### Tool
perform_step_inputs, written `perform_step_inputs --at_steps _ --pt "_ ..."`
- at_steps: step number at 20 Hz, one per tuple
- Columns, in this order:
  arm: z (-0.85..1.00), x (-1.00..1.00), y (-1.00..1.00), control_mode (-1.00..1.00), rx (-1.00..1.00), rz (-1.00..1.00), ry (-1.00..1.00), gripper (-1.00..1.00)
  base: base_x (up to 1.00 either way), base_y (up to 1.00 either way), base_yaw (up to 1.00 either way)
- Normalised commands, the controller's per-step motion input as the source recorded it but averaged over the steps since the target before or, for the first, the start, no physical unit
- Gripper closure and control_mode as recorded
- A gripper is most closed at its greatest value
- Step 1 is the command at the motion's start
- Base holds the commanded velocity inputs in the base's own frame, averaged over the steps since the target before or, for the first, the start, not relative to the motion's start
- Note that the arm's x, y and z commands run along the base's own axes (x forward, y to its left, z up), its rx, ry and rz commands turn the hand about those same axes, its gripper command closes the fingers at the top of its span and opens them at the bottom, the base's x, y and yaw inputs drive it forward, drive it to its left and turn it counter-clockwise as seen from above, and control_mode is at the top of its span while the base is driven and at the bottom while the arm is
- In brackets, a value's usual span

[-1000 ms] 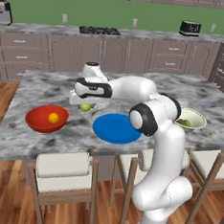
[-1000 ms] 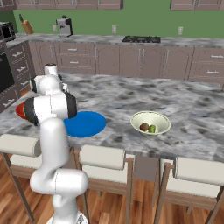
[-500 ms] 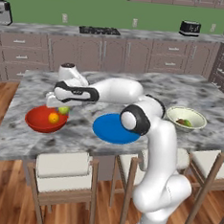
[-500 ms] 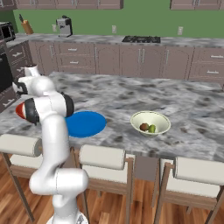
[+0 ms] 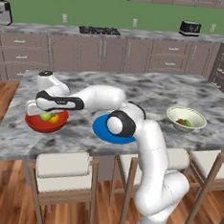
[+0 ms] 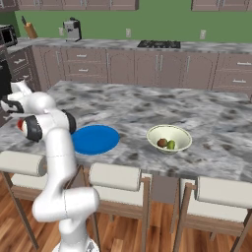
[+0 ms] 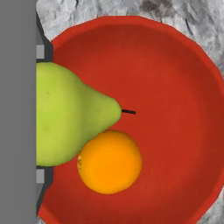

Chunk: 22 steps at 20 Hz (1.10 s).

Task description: Take the fruits from the plate on the dining counter and place two fruits in each bowl.

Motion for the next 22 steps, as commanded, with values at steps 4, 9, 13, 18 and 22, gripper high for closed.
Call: perform_step_inputs --at_steps 4,9,13,18,22 --pt "-0.16 0.00 0.09 -1.00 -0.13 -0.03 -0.09 1.00 0.00 0.00 0.00" --pt "0.00 -0.04 0.00 -1.00 0.00 -0.01 -0.02 -1.00 0.00 0.00 0.00" --pt "0.00 0.00 0.00 -1.00 0.00 0.00 0.00 -1.00 0.00 0.00 0.00" --pt "-0.07 0.00 -0.12 -1.00 0.00 0.00 0.00 -1.00 0.00 0.00 0.00" --pt "-0.15 0.00 -0.30 -1.00 0.00 0.00 0.00 -1.00 0.00 0.00 0.00"
